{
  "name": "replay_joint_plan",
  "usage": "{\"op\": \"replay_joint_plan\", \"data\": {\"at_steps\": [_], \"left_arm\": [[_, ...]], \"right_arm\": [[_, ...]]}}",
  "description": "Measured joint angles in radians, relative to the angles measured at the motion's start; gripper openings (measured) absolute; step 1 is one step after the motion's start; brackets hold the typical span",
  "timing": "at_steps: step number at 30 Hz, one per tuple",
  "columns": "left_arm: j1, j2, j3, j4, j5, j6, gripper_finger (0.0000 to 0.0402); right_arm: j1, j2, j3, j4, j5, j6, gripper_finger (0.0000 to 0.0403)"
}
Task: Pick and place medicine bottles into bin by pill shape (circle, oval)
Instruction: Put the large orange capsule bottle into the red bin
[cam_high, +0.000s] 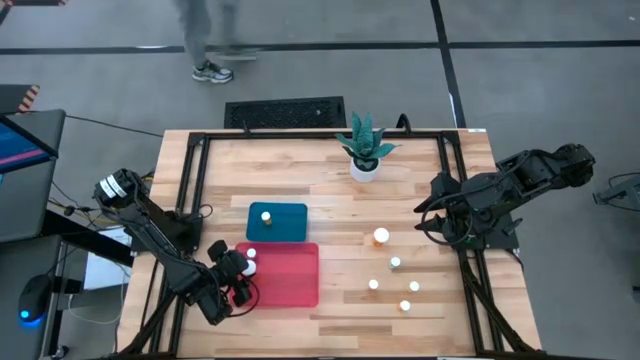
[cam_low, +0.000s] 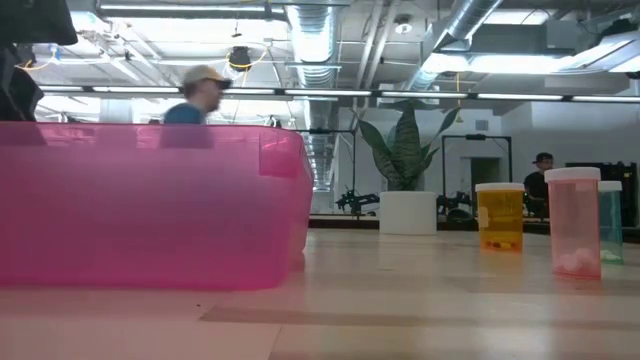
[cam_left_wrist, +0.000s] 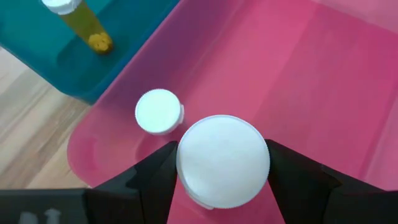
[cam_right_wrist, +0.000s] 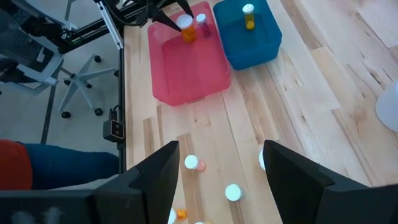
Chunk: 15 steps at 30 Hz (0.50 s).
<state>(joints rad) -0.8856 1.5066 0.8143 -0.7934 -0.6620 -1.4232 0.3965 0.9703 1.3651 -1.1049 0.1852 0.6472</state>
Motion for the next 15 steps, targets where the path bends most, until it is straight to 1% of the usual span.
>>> {"op": "replay_joint_plan", "data": {"at_steps": [9,15], "left_arm": [[0.0,0.0,0.0,0.044,0.003,-0.012,0.0221],[0.0,0.0,0.001,0.049,0.025,-0.012,0.0249]], "right_arm": [[0.0,0.0,0.0,0.0,0.0,0.0,0.024],[0.0,0.0,0.0,-0.001,0.0,-0.001,0.024]]}}
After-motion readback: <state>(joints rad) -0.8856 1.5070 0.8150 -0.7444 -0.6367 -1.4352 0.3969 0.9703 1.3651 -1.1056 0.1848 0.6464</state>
